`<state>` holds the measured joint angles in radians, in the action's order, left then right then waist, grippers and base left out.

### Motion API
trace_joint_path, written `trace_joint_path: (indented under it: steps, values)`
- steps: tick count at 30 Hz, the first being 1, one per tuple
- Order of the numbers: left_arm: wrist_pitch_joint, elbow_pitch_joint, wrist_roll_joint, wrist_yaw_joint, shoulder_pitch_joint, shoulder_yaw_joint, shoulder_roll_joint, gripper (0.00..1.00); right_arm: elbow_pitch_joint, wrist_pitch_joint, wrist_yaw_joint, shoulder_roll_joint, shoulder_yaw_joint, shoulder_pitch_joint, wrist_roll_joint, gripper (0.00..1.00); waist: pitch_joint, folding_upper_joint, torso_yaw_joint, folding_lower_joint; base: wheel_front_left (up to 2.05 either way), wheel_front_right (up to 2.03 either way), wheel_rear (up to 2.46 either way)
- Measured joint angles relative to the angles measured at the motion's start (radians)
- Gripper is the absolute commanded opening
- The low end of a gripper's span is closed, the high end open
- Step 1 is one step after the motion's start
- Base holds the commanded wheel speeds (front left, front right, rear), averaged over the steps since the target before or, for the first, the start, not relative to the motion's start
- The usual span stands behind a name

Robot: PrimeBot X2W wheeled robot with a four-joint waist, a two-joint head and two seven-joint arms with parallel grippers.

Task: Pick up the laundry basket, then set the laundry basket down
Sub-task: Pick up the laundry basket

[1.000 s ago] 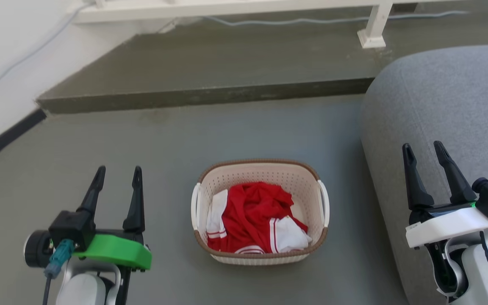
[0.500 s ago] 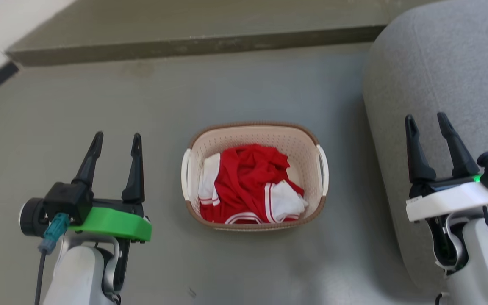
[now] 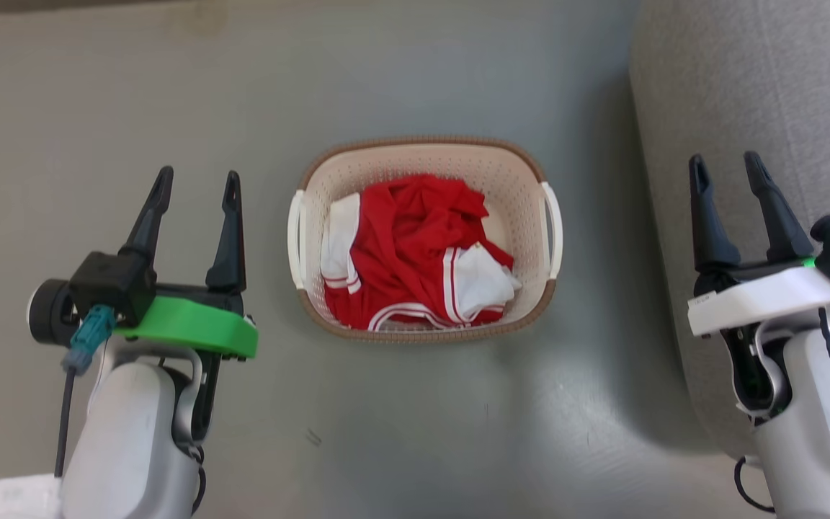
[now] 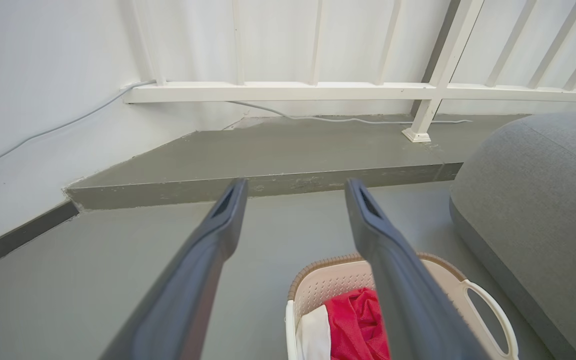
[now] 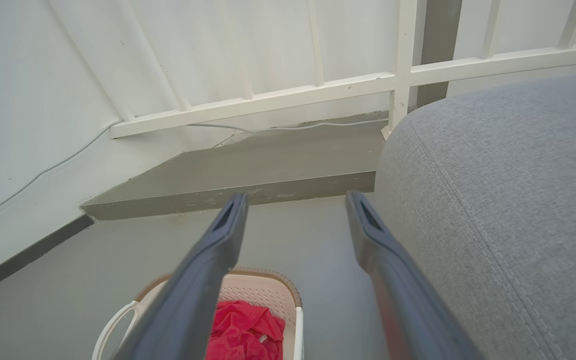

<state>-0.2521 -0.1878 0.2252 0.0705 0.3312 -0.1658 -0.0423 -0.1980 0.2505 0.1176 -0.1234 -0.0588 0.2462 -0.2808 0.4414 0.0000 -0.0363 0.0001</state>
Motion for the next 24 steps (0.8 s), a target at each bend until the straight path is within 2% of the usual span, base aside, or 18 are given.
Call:
trace_joint_path:
  steps: [12, 24]
  values:
    - [0.000, -0.125, 0.013, 0.018, 0.134, -0.027, 0.004, 1.00, -0.115, 0.002, 0.006, 0.010, -0.036, 0.145, -0.020, 1.00, 0.152, 0.0000, -0.001, 0.0000, 0.00, 0.00, 0.00]
    - [0.000, -0.304, 0.028, 0.028, 0.293, -0.038, 0.013, 1.00, -0.305, 0.004, 0.006, 0.008, -0.091, 0.288, -0.024, 1.00, 0.296, 0.0000, 0.002, 0.0000, 0.00, 0.00, 0.00]
